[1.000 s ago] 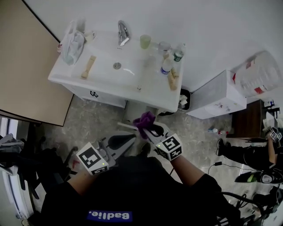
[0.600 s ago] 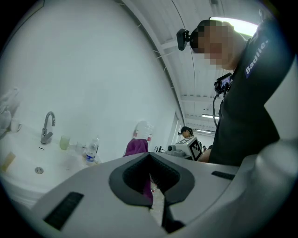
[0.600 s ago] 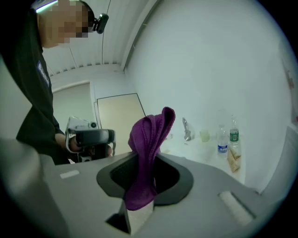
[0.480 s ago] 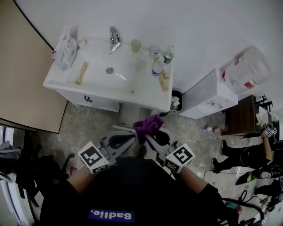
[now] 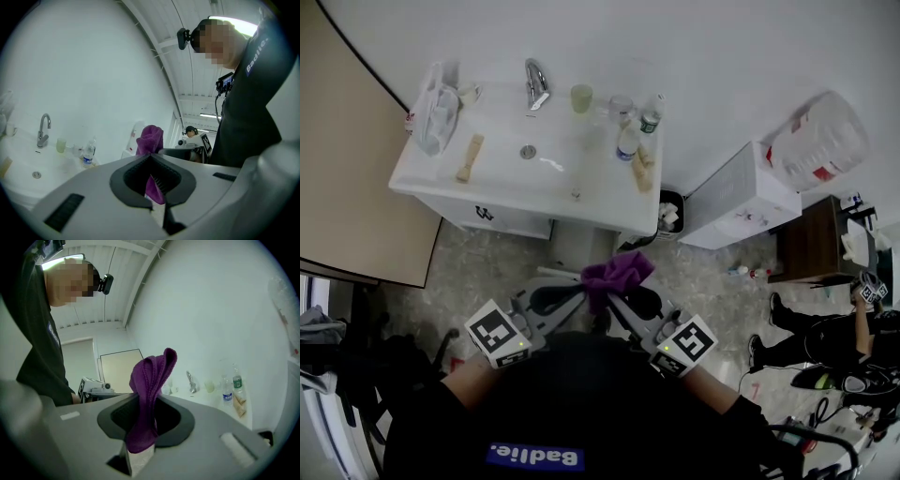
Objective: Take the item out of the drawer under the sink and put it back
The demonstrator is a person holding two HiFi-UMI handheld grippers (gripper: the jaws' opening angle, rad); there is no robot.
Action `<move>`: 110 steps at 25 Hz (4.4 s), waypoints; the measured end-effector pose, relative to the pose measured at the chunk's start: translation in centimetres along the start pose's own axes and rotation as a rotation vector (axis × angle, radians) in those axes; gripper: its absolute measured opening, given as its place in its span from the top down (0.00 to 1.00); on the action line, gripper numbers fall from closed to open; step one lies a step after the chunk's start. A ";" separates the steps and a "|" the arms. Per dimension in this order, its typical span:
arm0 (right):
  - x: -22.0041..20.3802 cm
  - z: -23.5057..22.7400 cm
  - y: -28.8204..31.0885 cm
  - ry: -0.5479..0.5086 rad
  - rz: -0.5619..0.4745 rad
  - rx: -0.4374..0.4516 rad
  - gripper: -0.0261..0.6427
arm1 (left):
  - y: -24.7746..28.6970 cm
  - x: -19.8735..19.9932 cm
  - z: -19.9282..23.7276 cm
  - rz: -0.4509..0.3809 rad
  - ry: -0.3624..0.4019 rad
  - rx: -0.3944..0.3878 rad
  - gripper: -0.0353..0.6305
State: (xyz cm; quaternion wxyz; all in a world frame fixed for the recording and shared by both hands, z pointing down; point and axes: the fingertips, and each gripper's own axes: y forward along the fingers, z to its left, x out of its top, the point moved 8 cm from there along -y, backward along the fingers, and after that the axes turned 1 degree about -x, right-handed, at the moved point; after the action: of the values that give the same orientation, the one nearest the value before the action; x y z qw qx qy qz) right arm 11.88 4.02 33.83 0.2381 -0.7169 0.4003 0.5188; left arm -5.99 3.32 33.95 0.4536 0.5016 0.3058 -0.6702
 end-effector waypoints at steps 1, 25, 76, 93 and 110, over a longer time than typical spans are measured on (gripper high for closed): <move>0.0 0.0 -0.1 0.002 -0.004 -0.001 0.84 | 0.0 0.0 -0.1 0.002 0.008 -0.001 0.96; -2.1 -2.2 0.6 0.008 0.054 -0.010 0.84 | -0.1 -0.7 -0.7 0.003 0.018 -0.013 0.96; -24.6 -18.9 12.1 -0.287 0.737 -0.021 0.84 | -1.2 -1.9 4.2 0.002 -0.079 0.152 0.96; -35.4 -25.9 17.7 -0.358 1.011 -0.010 0.83 | -1.0 -3.9 6.5 0.025 -0.111 0.188 0.96; -42.2 -26.9 20.3 -0.394 1.151 0.013 0.83 | -1.5 -6.9 7.7 0.077 -0.145 0.220 0.96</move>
State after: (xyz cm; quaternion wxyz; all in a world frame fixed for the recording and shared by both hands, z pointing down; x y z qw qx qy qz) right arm 4.15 -14.00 84.15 -0.0066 -0.2744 0.6753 0.6845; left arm -9.80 -0.65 42.87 0.4423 0.5097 0.1775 -0.7163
